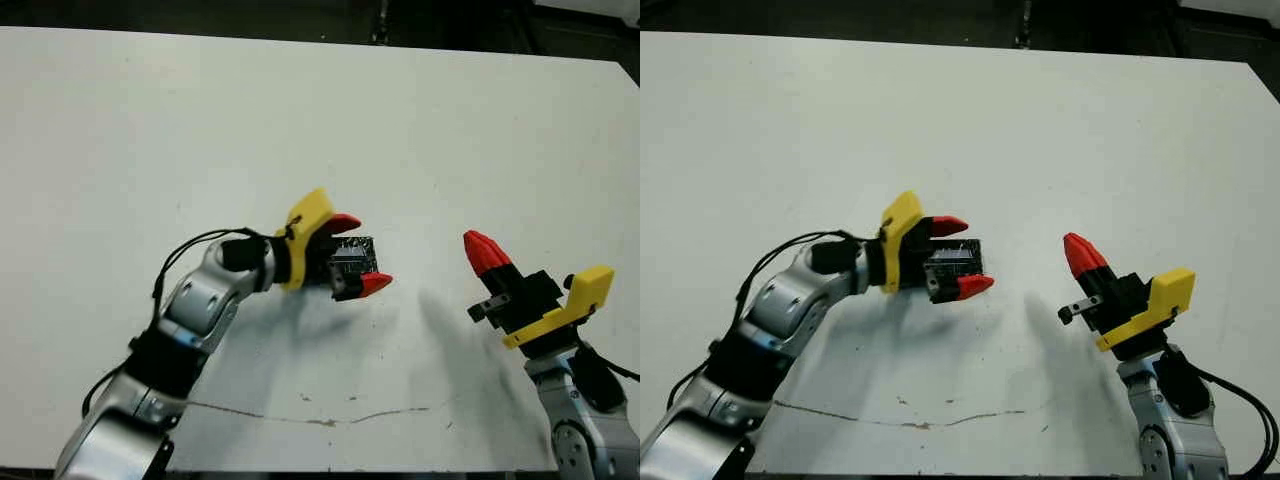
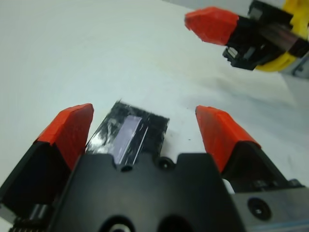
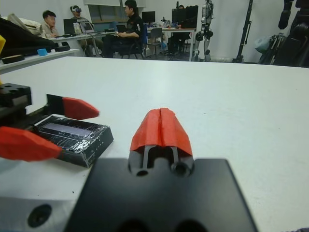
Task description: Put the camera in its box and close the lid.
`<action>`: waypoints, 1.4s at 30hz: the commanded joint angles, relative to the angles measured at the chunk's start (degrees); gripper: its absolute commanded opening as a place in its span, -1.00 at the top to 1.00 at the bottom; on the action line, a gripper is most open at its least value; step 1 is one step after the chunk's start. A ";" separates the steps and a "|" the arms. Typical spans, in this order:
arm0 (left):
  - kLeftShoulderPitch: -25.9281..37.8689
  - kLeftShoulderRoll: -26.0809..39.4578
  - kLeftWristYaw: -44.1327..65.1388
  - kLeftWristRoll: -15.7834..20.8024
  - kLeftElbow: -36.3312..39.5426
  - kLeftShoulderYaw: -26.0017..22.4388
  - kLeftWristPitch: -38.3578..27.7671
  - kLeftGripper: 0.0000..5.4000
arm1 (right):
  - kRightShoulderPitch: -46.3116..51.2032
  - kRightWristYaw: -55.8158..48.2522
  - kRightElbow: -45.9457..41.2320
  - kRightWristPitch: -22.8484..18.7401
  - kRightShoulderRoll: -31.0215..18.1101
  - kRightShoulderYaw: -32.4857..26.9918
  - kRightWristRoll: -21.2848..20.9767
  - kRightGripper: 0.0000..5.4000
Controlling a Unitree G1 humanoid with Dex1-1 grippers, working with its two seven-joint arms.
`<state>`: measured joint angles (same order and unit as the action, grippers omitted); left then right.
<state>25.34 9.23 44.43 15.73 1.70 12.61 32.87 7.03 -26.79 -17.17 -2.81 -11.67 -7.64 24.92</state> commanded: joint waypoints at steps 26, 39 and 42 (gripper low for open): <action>-20.89 -7.90 -27.80 3.20 8.59 -23.53 -31.03 -0.44 | 0.38 12.91 -5.52 -2.42 5.58 -0.36 -0.63 1.00; -27.22 -11.18 -29.89 0.44 7.06 -17.83 -37.00 0.27 | 1.10 19.22 -7.10 -1.76 8.96 1.14 -6.03 1.00; -27.43 -11.07 -30.25 0.04 7.05 -17.38 -37.44 0.45 | 1.15 19.18 -7.04 -1.87 9.21 1.18 -5.84 1.00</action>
<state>-1.31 -2.28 14.71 16.41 8.92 -5.14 -4.18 7.32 -7.93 -24.13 -4.66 -2.41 -6.26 19.32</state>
